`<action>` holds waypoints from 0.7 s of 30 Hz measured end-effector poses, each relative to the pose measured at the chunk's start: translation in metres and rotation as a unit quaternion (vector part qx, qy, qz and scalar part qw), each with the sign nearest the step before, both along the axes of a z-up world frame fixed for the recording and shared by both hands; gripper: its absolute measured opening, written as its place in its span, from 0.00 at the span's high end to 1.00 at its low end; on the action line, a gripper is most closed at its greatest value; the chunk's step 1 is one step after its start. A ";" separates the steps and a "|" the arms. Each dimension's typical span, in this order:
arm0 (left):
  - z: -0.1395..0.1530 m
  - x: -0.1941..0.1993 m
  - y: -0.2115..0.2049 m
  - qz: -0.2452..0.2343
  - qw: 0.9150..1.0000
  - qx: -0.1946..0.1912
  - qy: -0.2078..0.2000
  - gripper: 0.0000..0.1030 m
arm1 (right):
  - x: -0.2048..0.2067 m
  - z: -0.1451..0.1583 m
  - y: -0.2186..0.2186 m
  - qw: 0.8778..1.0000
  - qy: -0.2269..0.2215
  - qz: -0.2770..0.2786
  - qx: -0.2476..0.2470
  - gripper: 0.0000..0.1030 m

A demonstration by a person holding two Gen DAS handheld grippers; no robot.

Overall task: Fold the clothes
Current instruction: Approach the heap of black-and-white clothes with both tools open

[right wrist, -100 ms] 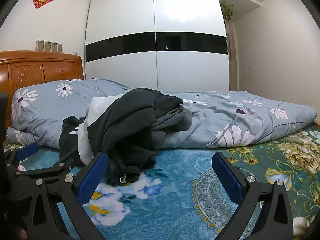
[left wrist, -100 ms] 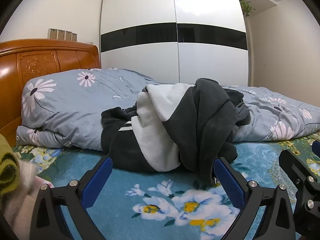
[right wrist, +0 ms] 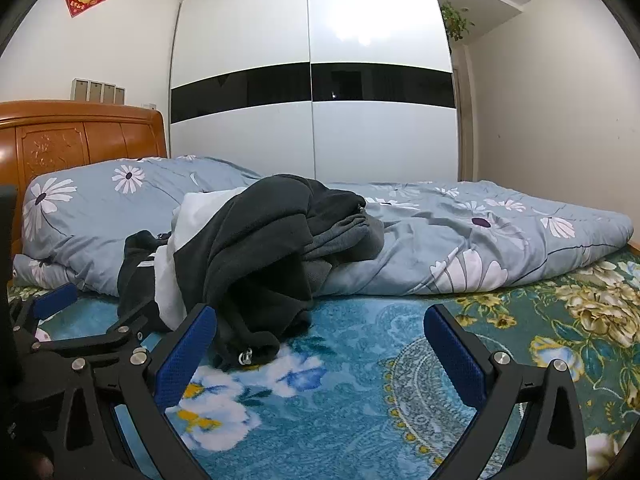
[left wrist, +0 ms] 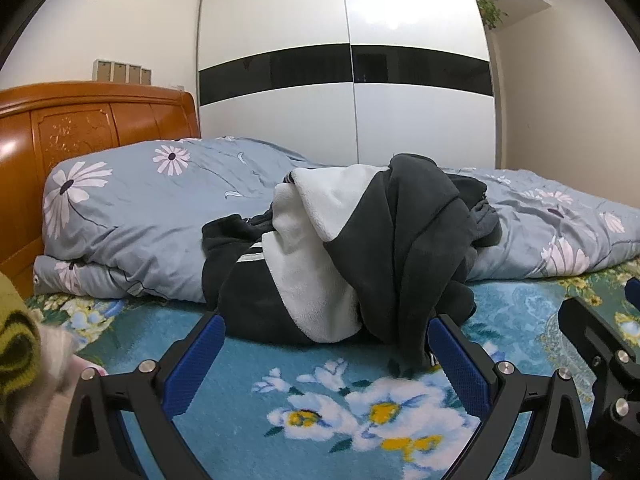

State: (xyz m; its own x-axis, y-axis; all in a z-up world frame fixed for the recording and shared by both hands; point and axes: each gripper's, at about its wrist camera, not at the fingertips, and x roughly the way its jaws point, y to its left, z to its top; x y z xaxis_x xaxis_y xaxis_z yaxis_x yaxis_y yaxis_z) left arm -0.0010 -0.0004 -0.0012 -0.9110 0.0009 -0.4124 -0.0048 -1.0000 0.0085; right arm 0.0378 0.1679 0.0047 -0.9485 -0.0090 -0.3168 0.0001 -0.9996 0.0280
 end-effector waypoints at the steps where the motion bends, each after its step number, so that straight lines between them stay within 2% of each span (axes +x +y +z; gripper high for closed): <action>1: 0.000 0.000 0.000 -0.001 1.000 0.000 0.000 0.00 | 0.000 0.000 0.000 1.000 -0.001 -0.001 -0.002 0.00; 21: 0.004 -0.002 -0.003 -0.003 1.000 -0.012 0.006 0.00 | 0.002 0.002 0.003 1.000 0.000 0.002 -0.019 0.00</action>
